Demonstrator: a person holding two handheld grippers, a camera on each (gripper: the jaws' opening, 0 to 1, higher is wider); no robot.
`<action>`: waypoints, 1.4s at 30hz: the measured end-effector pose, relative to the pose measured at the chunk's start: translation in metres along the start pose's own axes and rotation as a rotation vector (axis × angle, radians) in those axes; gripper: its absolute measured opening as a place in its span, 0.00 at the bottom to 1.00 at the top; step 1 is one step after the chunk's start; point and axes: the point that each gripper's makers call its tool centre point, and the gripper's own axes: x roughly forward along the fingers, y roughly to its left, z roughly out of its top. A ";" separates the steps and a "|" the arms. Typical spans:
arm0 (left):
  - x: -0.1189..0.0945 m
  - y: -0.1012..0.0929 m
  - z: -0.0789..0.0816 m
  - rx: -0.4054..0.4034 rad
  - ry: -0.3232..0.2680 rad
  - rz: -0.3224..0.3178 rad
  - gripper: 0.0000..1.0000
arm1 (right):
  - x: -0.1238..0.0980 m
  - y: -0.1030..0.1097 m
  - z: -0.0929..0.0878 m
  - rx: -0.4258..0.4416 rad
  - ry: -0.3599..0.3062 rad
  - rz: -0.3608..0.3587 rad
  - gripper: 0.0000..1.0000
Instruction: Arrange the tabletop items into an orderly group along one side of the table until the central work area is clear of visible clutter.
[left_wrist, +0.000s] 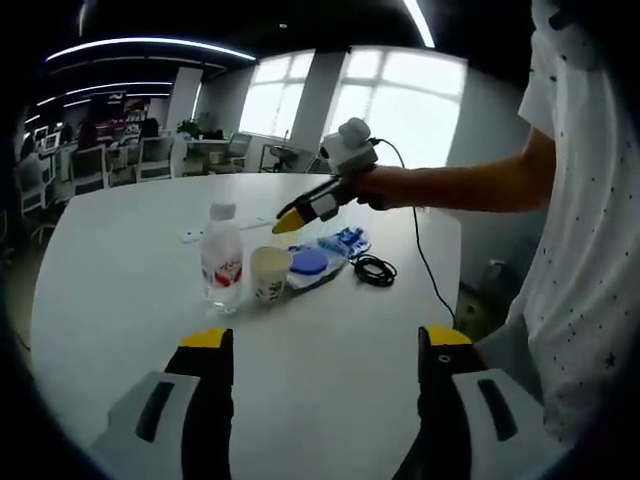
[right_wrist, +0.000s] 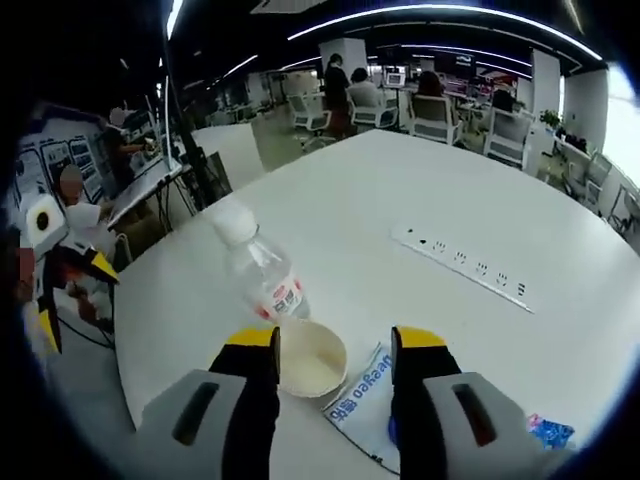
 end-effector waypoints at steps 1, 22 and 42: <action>0.000 0.000 0.000 0.001 0.000 -0.001 0.77 | -0.001 0.002 0.002 -0.008 -0.007 0.006 0.44; 0.000 -0.007 0.006 0.002 -0.002 -0.001 0.76 | -0.006 0.048 0.055 -0.212 -0.184 0.219 0.51; -0.001 -0.007 0.008 -0.011 0.003 0.011 0.76 | 0.015 0.071 0.071 -0.279 -0.232 0.351 0.46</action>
